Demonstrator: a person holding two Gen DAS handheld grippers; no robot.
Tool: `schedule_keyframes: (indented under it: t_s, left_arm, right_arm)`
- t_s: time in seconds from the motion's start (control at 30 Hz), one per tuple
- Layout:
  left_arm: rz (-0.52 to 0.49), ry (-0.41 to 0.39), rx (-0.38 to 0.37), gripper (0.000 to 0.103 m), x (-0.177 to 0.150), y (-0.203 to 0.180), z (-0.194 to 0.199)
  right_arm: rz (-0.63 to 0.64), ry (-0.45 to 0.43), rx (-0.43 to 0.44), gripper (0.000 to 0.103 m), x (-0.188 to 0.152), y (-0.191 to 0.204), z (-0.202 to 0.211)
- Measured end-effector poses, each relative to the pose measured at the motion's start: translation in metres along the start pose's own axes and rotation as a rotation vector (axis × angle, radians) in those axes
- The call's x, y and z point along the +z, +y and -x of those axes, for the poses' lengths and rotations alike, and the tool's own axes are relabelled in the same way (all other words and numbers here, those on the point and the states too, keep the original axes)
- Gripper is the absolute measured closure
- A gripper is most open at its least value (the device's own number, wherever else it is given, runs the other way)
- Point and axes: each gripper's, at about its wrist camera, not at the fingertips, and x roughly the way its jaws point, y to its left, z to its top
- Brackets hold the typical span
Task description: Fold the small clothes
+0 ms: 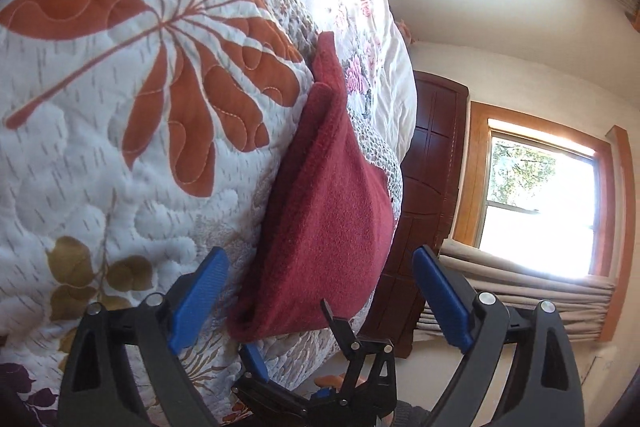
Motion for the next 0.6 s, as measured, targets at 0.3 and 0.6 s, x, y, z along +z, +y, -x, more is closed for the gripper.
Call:
schedule_keyframes:
  t_s: [0.3,0.6]
  left_arm:
    - [0.035,0.009,-0.080,0.009,0.016,0.001,0.004]
    - [0.055,0.126,-0.134,0.005,0.048,-0.021,-0.040]
  right_arm:
    - [-0.108,0.005,0.075,0.079,0.015,-0.033,-0.007]
    - [-0.344,-0.056,0.127,0.091,0.015,-0.116,0.037]
